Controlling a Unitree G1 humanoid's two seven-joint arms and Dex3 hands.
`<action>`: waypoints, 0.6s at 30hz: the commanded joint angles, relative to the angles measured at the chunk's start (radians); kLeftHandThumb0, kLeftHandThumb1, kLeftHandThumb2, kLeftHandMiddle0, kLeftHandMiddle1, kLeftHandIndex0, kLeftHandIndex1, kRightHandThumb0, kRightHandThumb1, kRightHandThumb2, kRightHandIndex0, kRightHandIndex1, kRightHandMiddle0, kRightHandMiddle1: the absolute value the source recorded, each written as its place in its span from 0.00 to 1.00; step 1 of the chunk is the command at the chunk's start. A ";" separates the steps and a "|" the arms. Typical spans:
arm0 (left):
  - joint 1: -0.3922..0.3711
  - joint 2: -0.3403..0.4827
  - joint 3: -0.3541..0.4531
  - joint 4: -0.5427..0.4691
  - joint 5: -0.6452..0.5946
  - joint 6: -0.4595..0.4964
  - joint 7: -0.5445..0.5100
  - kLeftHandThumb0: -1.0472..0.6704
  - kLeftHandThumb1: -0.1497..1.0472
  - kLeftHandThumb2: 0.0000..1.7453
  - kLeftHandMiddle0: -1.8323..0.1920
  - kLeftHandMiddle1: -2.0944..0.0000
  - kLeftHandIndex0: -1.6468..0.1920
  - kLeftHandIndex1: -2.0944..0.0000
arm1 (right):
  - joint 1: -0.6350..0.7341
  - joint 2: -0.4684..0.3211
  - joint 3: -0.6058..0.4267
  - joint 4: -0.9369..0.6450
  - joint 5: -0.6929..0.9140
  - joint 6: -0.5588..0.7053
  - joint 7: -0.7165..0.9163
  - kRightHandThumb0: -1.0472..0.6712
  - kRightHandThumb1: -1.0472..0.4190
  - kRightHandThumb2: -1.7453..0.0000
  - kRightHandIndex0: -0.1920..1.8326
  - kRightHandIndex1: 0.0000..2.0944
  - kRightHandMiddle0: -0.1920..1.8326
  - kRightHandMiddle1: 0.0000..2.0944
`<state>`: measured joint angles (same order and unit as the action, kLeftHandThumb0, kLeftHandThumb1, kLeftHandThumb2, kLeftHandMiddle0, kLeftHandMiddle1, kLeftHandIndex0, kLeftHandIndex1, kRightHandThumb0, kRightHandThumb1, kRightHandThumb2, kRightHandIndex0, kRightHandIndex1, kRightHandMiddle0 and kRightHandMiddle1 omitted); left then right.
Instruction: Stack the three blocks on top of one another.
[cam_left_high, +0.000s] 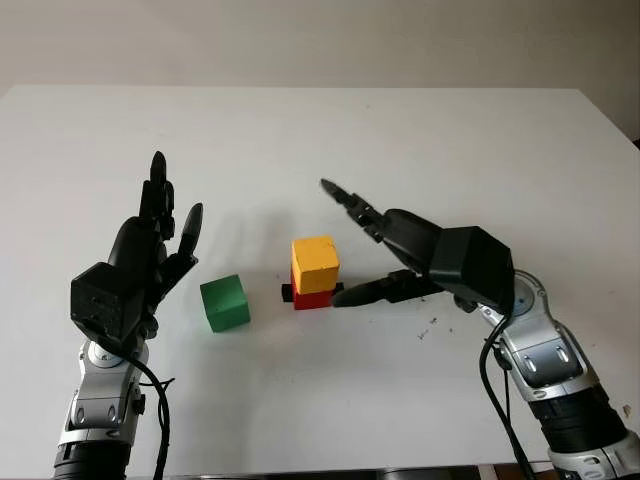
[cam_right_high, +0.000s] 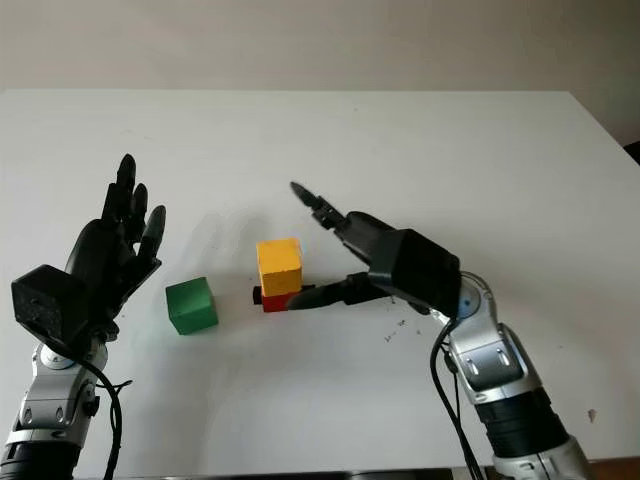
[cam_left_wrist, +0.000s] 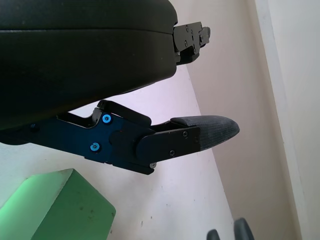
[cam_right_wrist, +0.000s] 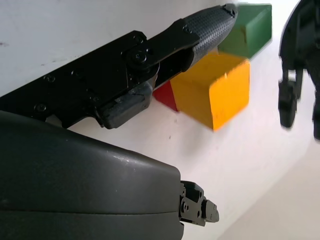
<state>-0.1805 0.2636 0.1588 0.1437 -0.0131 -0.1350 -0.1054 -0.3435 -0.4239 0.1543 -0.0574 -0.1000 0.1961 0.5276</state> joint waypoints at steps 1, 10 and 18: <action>0.010 -0.002 -0.001 -0.012 0.006 -0.008 0.007 0.21 1.00 0.32 0.97 0.97 0.98 0.97 | 0.015 0.003 -0.050 -0.042 0.024 0.018 -0.028 0.07 0.10 0.97 0.00 0.00 0.00 0.00; 0.017 0.002 0.004 -0.025 -0.007 -0.001 -0.003 0.21 1.00 0.32 0.97 0.97 0.99 0.98 | 0.173 0.128 -0.176 -0.171 0.127 0.116 -0.216 0.14 0.00 0.63 0.00 0.00 0.00 0.00; 0.013 0.004 -0.002 -0.019 -0.009 -0.018 -0.016 0.20 1.00 0.32 0.97 0.98 0.99 0.98 | 0.293 0.286 -0.223 -0.265 0.237 0.146 -0.350 0.17 0.00 0.59 0.00 0.00 0.00 0.00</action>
<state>-0.1677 0.2636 0.1593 0.1323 -0.0198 -0.1396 -0.1167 -0.0701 -0.1625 -0.0557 -0.2965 0.1221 0.3332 0.1922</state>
